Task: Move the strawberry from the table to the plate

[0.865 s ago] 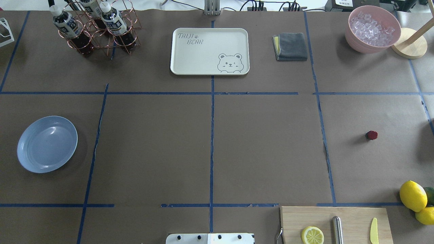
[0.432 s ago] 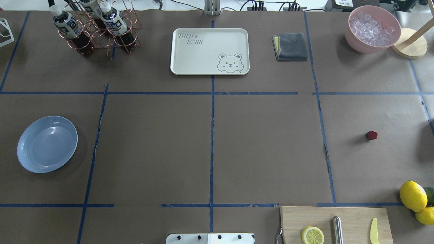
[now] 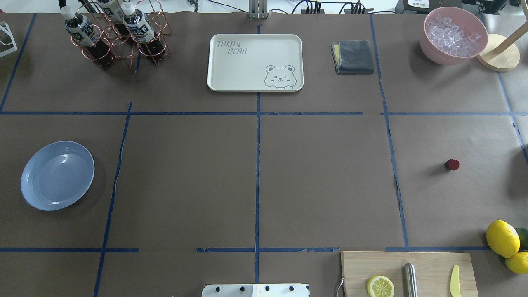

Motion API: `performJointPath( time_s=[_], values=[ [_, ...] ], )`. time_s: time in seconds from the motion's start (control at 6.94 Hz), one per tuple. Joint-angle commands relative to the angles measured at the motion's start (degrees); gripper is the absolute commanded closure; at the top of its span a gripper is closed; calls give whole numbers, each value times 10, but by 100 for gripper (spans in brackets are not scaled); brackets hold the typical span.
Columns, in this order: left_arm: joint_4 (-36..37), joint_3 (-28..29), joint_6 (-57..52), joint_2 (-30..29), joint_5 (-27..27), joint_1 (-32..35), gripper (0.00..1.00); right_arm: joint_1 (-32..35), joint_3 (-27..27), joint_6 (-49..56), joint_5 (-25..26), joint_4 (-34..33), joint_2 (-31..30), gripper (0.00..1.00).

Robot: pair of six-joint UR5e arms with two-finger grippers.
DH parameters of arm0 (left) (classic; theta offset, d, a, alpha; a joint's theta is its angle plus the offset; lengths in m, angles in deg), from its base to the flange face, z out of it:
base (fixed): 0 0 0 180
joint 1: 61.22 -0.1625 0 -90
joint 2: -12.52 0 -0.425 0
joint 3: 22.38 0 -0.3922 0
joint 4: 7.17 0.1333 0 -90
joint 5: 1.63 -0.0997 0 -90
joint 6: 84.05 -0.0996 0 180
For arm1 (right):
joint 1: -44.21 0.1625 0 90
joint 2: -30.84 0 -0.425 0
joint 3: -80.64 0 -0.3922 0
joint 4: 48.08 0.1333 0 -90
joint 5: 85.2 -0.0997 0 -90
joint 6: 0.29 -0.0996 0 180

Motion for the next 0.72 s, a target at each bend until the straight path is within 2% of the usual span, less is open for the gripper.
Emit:
performJointPath(
  time_s=[0.0,0.14,0.29,0.43,0.58],
  values=[
    [-18,4,-3,12,1,-6,0,-1,-2,0,-34,18,-3,0],
    [-72,18,3,13,2,-65,0,-2,-3,-1,-43,54,-13,0],
    [-144,70,6,12,2,-104,0,-7,-5,-20,-44,57,-14,0],
    [-222,112,78,12,2,-127,0,-25,-5,-36,-43,59,-14,0],
    [-302,141,195,9,1,-187,0,-27,-4,-49,-40,60,-14,0]
  ],
)
